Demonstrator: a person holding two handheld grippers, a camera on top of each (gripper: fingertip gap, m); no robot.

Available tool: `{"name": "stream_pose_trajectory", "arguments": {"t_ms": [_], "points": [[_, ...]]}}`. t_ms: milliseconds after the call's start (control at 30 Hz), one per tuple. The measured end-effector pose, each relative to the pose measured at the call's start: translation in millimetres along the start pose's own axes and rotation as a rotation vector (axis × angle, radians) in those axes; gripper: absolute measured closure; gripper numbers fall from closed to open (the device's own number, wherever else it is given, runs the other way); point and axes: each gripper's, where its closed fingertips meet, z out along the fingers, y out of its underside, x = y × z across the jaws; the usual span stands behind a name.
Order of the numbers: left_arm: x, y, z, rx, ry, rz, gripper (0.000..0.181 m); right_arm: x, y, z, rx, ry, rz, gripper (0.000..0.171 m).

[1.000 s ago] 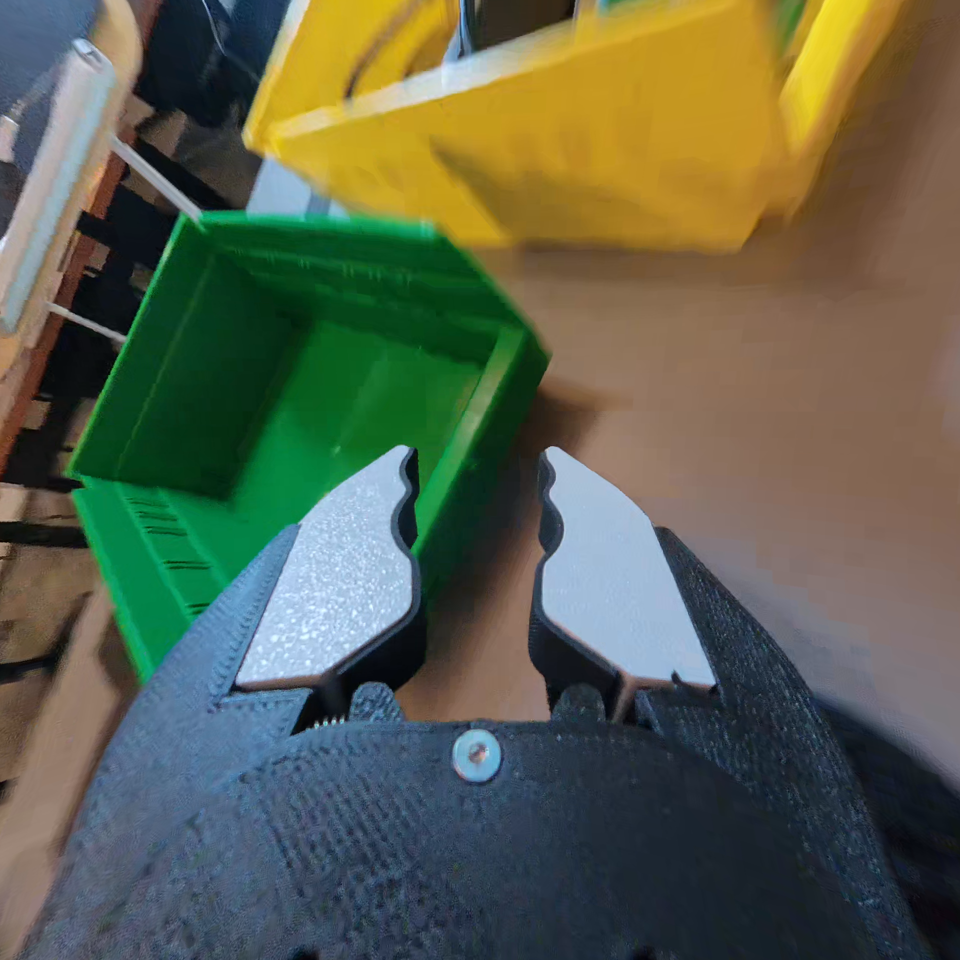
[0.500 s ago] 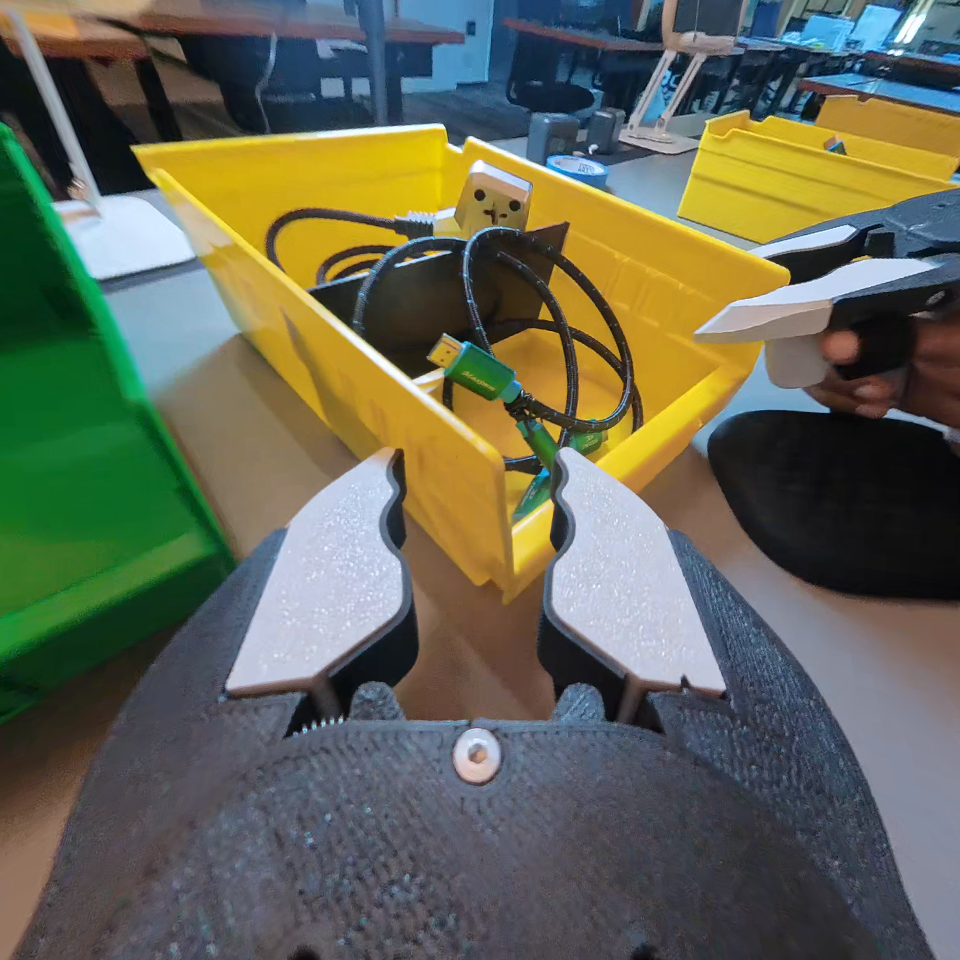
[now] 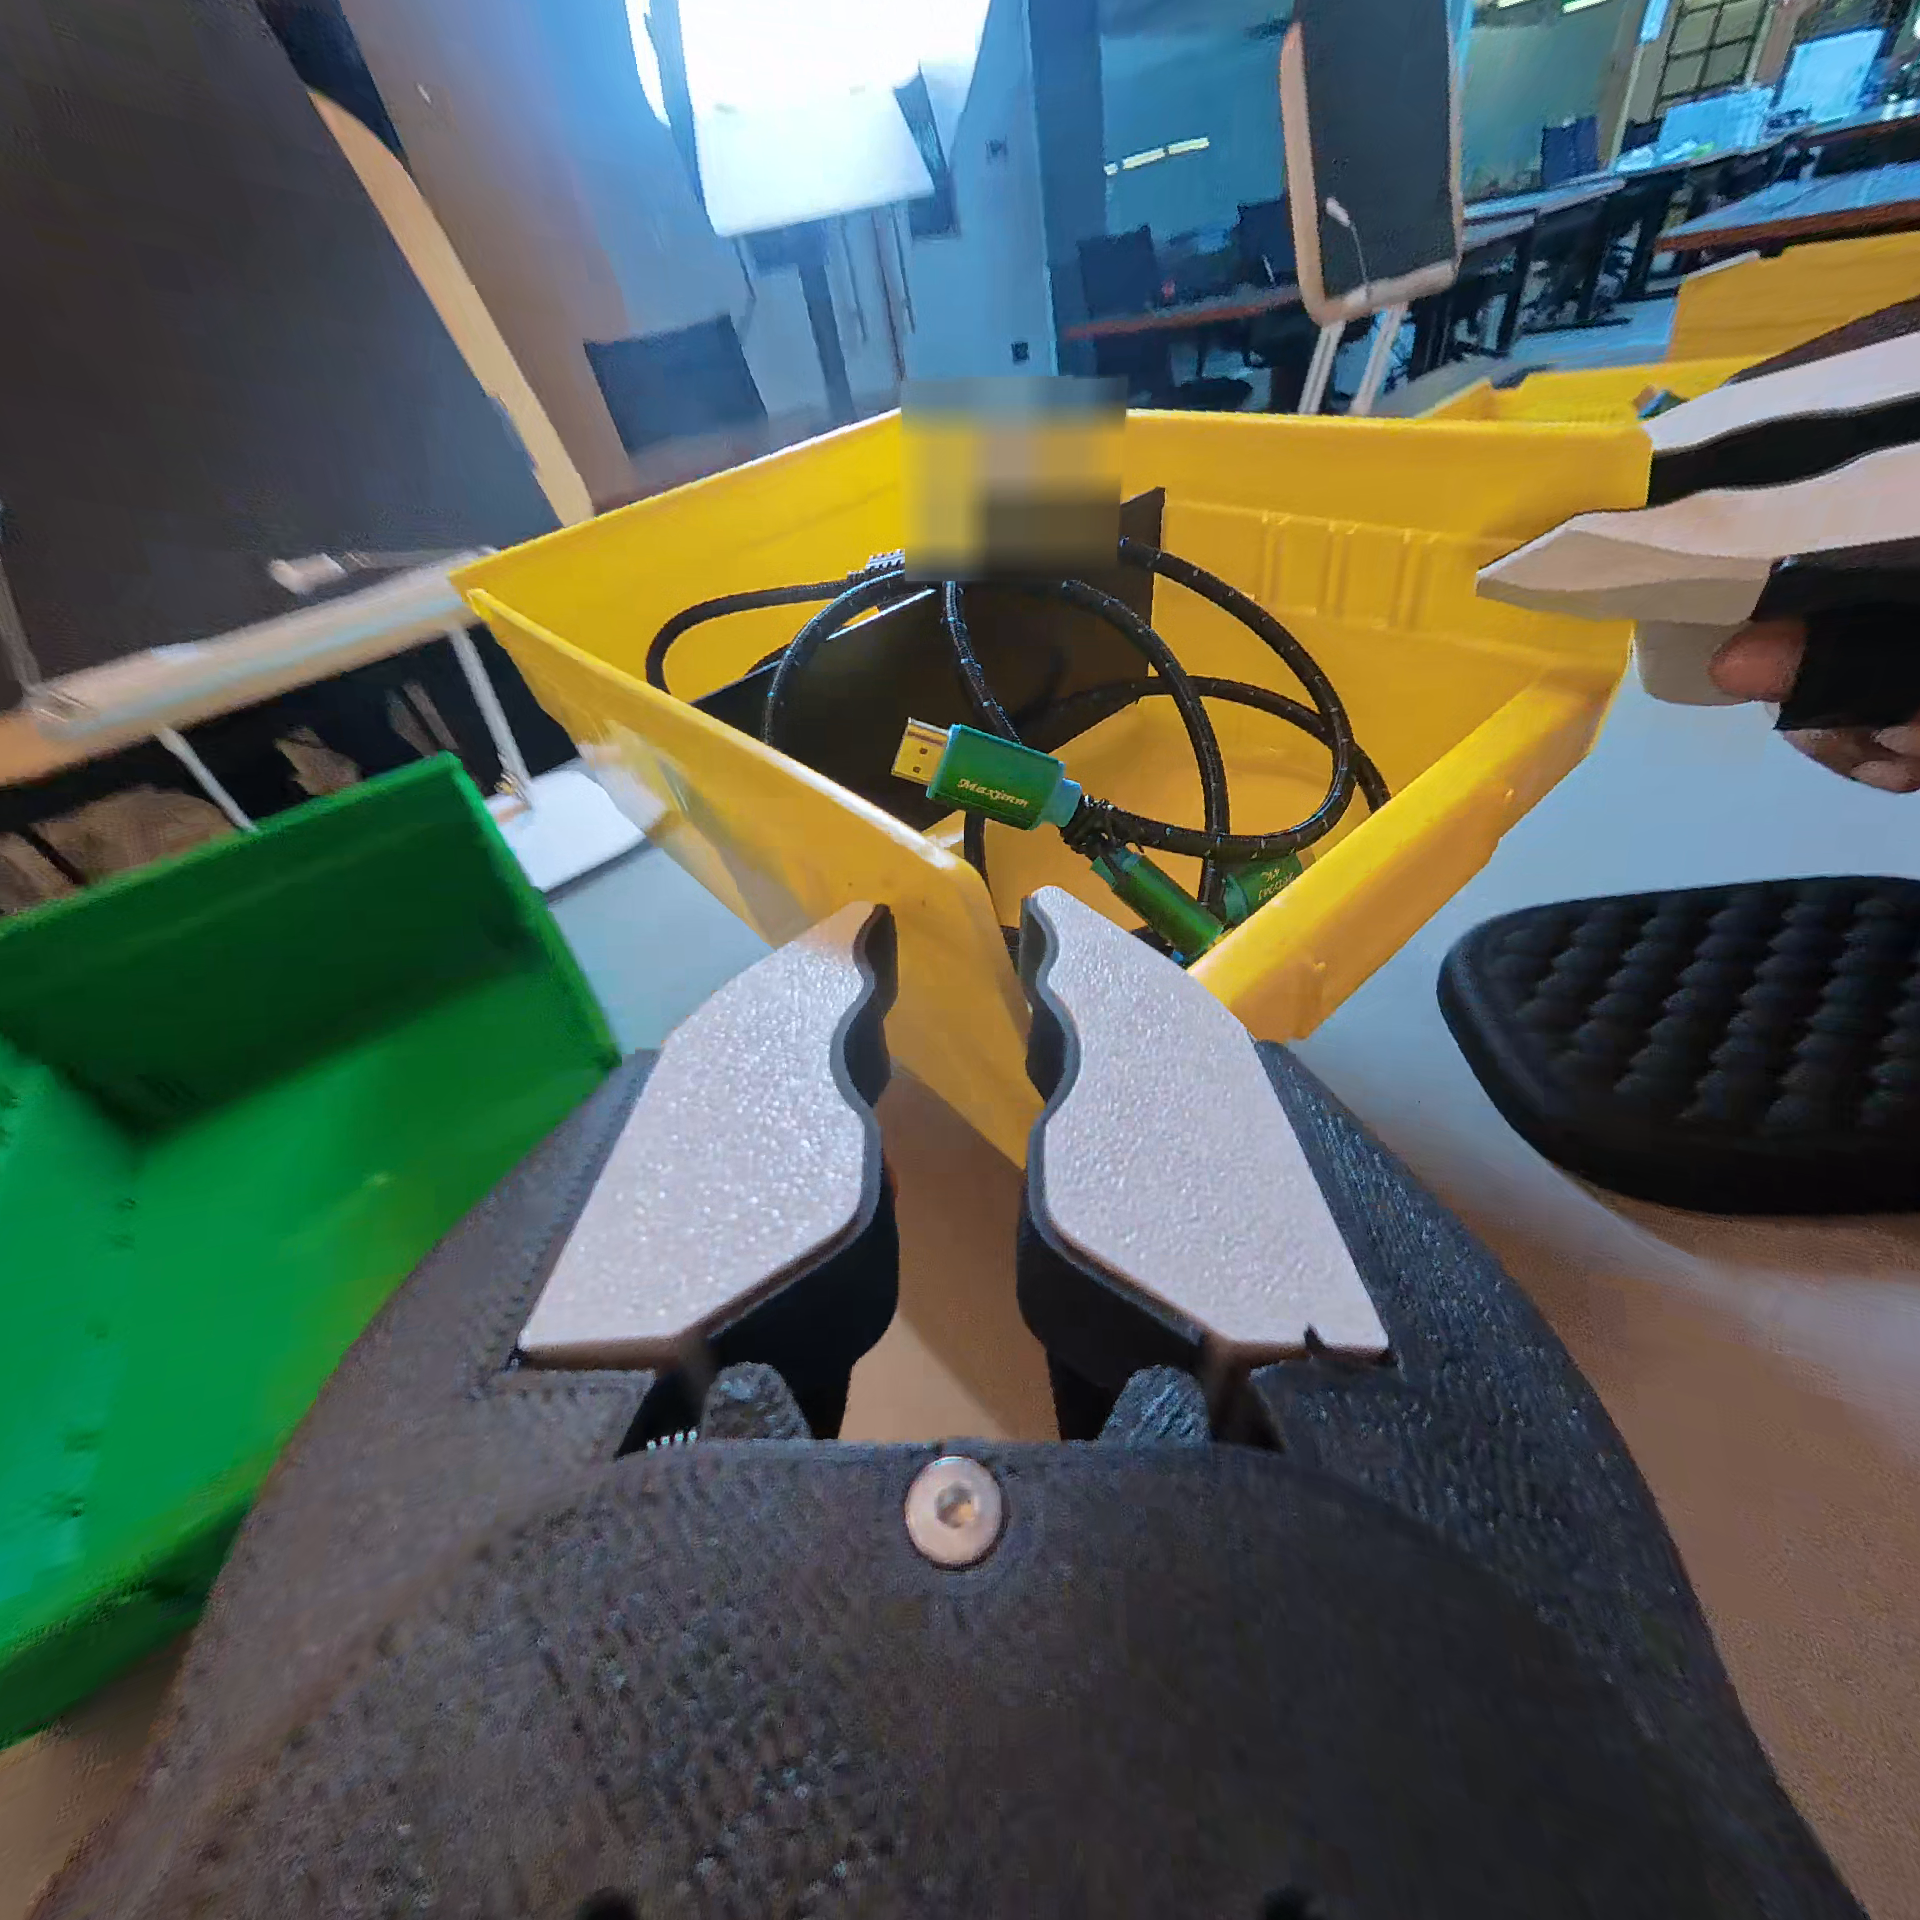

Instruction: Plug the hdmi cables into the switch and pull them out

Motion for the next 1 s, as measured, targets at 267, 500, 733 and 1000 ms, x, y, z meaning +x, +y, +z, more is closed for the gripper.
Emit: {"name": "stream_pose_trajectory", "arguments": {"t_ms": [267,500,733,1000], "points": [[-85.6,-65.4,-127.9,0.097,-0.243,0.127,0.159,-80.6,-138.6,38.7,0.288,-0.143,-0.066,0.156],[-162.3,-29.4,-251.1,-0.026,-0.492,0.145,0.159,-208.7,-187.9,112.2,0.36,-0.413,0.002,0.155],[-201.7,54.2,-302.5,-0.205,-0.616,0.05,0.161,-302.8,-152.8,172.5,0.281,-0.624,0.073,0.156],[-234.1,126.5,-277.8,-0.328,-0.663,0.018,0.164,-327.1,-78.8,222.0,0.025,-0.615,-0.031,0.151]]}}
